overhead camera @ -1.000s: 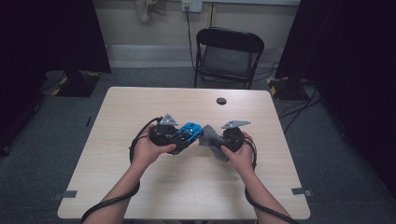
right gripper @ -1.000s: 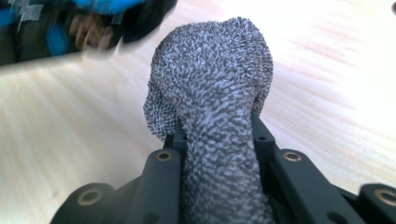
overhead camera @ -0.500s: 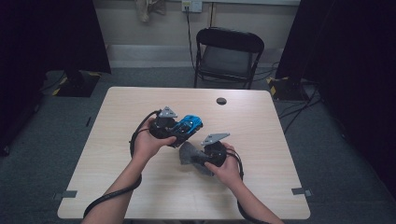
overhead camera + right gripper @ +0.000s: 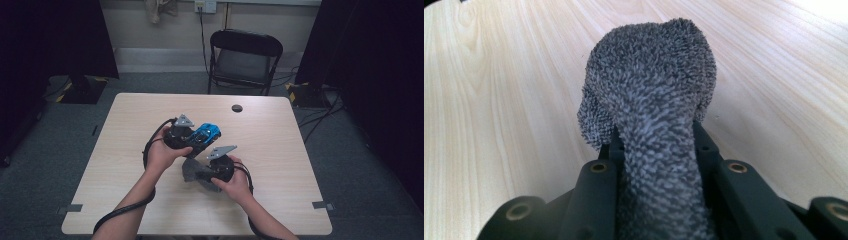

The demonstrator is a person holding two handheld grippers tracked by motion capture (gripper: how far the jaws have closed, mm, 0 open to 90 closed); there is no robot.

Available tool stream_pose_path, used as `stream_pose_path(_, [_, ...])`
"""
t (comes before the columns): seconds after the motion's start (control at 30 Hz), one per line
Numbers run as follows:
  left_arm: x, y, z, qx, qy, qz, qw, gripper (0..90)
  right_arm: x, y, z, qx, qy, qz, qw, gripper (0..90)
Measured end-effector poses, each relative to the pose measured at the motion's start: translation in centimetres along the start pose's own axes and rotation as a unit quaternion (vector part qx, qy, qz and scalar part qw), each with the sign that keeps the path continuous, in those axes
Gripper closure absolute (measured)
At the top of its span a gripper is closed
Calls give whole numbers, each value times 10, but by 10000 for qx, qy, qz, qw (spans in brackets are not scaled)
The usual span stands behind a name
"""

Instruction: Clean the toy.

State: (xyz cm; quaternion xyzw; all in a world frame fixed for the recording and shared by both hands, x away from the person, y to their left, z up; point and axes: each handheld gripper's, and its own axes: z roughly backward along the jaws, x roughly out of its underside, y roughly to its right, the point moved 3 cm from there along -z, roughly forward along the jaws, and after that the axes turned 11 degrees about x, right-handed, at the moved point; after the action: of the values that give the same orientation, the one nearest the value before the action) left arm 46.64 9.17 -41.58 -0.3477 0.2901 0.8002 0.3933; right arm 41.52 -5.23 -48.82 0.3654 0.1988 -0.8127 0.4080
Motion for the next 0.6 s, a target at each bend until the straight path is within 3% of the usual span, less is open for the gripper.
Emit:
stream_pose_path(0.4, [2, -1, 1, -6, -34, 43, 10000, 281, 1, -1, 3, -67, -52, 100, 9999, 719])
stream_pose_path(0.5, [4, 1, 1, -11, -18, 51, 10000, 281, -1, -6, 1, -204, 12, 74, 9998, 719])
stream_pose_path(0.6, [5, 2, 0, -19, 9, 51, 10000, 281, -2, -17, -3, -322, -22, 234, 9992, 720])
